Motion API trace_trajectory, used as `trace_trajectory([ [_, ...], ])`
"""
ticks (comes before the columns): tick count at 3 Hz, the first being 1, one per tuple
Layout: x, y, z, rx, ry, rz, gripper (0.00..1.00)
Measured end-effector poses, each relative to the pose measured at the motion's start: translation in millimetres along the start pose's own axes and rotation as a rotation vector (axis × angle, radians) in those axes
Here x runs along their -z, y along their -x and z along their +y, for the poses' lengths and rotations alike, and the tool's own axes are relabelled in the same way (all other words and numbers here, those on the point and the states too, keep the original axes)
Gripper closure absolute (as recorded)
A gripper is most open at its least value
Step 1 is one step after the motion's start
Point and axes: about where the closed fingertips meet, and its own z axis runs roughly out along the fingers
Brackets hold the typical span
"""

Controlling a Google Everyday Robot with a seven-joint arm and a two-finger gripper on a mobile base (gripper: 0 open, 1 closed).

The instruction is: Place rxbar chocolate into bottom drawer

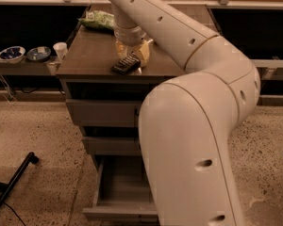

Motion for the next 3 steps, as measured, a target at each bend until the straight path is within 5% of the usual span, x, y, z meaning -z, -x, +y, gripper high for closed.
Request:
trace_trajectory([
  [1,1.4,0.1,-1.8,0.003,-0.008,-0.012,0.84],
  [2,7.2,9.4,0.3,0.006,-0.104,-0.069,1.0],
  [3,34.8,18.4,20.6,-0.075,-0.24,-0.086,1.0],
])
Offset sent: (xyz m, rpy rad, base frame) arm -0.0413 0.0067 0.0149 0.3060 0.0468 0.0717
